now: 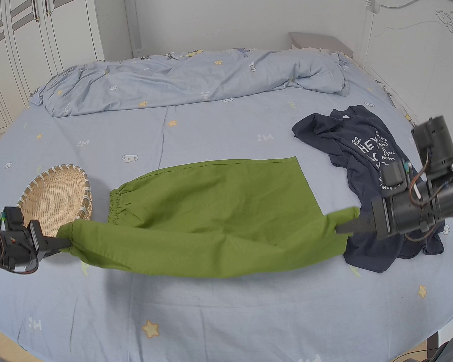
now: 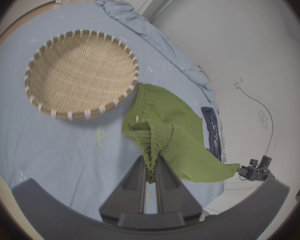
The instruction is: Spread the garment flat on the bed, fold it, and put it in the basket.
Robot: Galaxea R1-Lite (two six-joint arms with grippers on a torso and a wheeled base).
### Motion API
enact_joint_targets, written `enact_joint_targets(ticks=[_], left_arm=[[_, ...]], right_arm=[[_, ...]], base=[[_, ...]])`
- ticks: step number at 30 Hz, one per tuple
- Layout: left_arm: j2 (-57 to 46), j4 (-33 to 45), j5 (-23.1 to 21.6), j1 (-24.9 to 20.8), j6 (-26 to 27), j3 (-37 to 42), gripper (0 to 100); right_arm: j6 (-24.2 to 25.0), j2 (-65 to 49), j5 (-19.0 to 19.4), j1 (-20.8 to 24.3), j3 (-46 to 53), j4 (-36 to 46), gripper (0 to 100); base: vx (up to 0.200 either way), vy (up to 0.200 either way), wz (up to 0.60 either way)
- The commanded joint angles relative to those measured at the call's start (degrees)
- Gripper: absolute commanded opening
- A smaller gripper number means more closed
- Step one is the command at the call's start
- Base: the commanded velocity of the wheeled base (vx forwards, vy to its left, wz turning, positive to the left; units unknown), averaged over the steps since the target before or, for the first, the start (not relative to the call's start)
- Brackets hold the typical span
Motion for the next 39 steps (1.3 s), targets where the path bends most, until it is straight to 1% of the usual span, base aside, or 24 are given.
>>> enact_joint_targets(ticks=[1,3,5,6,7,11,15,20,24,25,26,28,30,32,37,39], left_arm=[[7.00,2.53,4.66,-4.45,-1.39,-10.64,0],[9.46,2.44,4.66,-4.63,-1.30,-12.39,0],[12.80,2.44,4.66,-4.63,-1.21,-14.77,0],[13.32,2.44,4.66,-4.54,-1.21,-15.21,0],[16.49,2.44,4.48,-4.36,-0.95,-17.40,0],[22.64,2.36,4.30,-4.10,-0.69,-21.89,0],[26.16,2.44,4.30,-3.83,-0.69,-25.67,0],[28.09,2.36,4.30,-3.92,-0.34,-28.65,0],[28.35,2.36,4.30,-4.19,1.60,-29.18,0],[28.88,2.36,4.30,-4.45,2.48,-29.27,0],[29.14,2.36,4.30,-4.54,2.56,-29.27,0],[29.67,2.36,4.30,-4.98,2.83,-29.62,0],[29.94,2.27,4.30,-5.07,2.83,-29.62,0],[30.02,2.27,4.30,-5.33,2.92,-29.71,0],[29.67,2.27,4.30,-6.47,2.92,-29.18,0],[29.50,2.27,4.30,-6.74,2.92,-29.09,0]], right_arm=[[0.21,6.08,-0.67,0.07,-14.22,2.23,0],[0.21,8.19,-2.69,0.34,-16.94,2.23,0],[0.21,11.00,-6.29,0.69,-20.02,2.05,0],[0.21,11.44,-6.73,0.69,-20.55,2.14,0],[0.29,13.29,-8.23,1.04,-22.92,2.14,0],[0.29,15.31,-8.40,1.30,-26.70,2.05,0],[0.29,16.45,-8.49,1.04,-30.39,2.05,0],[0.29,16.63,-8.58,1.13,-32.06,2.31,0],[0.29,16.10,-8.58,2.18,-31.62,3.37,0],[0.29,14.96,-8.49,3.50,-31.88,4.60,0],[0.38,14.60,-8.49,3.77,-31.88,4.86,0],[0.38,12.85,-8.58,5.79,-31.62,6.36,0],[0.65,11.26,-8.58,8.16,-31.44,7.94,0],[1.70,8.89,-8.58,11.50,-30.48,10.14,0],[2.32,3.53,-8.58,18.18,-25.29,13.56,0],[2.49,1.86,-8.58,19.85,-22.48,13.74,0]], base=[[0.000,0.000,0.00],[0.000,0.000,0.00],[0.000,0.000,0.00],[0.000,0.000,0.00],[0.000,0.000,0.00],[0.000,0.000,0.00],[0.000,0.000,0.00],[0.000,0.000,0.00],[0.000,0.000,0.00],[0.000,0.000,0.00],[0.000,0.000,0.00],[0.000,0.000,0.00],[0.000,0.000,0.00],[0.000,0.000,0.00],[0.000,0.000,0.00],[0.000,0.000,0.00]])
